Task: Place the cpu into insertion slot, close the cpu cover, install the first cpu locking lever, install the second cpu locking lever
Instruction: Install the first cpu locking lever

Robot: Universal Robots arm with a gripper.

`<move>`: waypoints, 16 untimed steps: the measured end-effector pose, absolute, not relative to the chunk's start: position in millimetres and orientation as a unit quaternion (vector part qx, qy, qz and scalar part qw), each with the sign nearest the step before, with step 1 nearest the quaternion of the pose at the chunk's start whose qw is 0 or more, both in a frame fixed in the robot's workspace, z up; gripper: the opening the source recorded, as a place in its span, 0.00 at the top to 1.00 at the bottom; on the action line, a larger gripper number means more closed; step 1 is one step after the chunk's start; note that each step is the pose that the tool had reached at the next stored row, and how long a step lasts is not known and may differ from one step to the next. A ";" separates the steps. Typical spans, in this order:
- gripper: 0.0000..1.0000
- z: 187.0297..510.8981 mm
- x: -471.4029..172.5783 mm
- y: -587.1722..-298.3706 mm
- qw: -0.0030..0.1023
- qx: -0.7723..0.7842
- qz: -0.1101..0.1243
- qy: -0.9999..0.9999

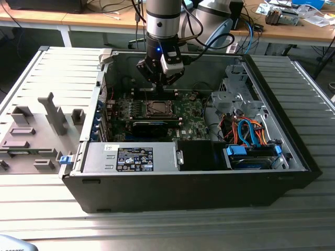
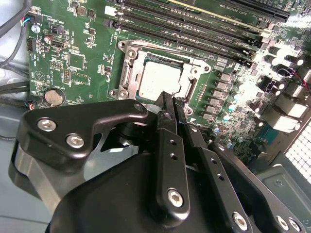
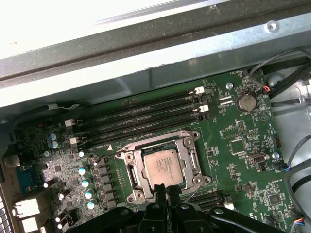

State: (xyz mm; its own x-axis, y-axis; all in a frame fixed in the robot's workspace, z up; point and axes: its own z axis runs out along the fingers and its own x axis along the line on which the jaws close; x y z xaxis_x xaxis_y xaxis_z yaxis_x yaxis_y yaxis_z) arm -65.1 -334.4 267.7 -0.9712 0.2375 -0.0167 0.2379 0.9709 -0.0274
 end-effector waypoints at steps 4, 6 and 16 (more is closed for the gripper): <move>0.84 267.6 -65.1 -334.4 0.007 0.118 -0.015 0.993; 0.84 267.6 -65.1 -334.4 0.007 0.118 -0.015 0.993; 0.84 267.6 -65.1 -334.3 0.007 0.115 -0.015 0.993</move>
